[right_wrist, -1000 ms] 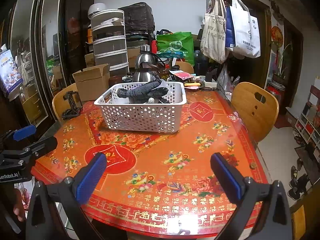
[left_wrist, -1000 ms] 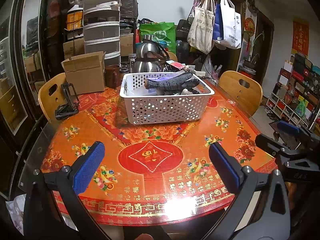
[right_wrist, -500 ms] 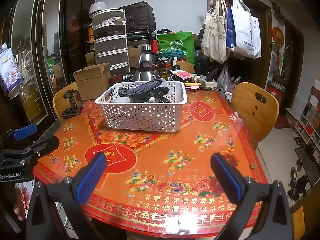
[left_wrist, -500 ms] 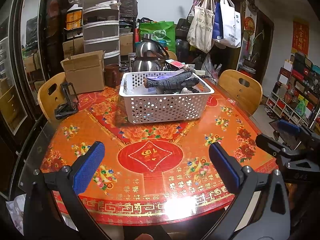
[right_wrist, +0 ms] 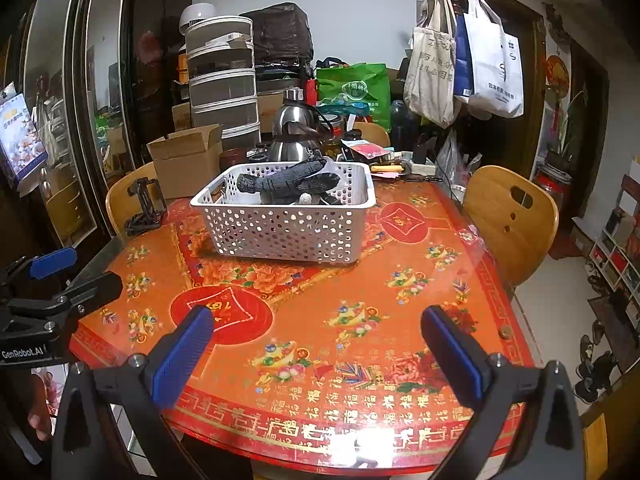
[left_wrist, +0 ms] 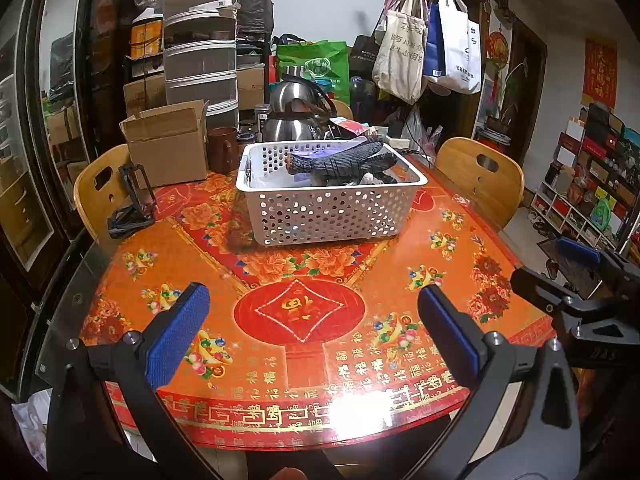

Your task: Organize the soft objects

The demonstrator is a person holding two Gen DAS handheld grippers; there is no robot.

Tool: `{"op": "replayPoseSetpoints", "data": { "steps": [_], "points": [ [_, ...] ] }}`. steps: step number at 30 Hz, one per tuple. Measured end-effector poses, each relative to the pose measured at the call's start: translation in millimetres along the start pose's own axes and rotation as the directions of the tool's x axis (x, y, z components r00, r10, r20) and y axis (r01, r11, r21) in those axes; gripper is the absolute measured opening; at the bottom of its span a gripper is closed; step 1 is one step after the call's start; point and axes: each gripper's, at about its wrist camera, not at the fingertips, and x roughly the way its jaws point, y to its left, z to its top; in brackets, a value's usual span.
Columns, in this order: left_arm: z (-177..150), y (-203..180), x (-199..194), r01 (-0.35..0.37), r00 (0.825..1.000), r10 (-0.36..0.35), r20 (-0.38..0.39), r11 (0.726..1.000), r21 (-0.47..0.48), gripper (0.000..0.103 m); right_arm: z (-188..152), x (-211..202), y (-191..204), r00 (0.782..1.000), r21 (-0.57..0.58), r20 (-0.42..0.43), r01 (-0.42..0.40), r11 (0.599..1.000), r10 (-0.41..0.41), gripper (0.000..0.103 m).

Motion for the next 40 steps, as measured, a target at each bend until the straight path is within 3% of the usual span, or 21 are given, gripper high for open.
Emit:
{"op": "replayPoseSetpoints", "data": {
  "steps": [40],
  "points": [
    [-9.3,0.8,0.4,0.012,1.0,-0.012,0.012,1.0,0.023,0.103,-2.8,0.7,4.2,1.0,-0.004,-0.007,-0.003,1.0,0.003,0.103]
  ]
}}
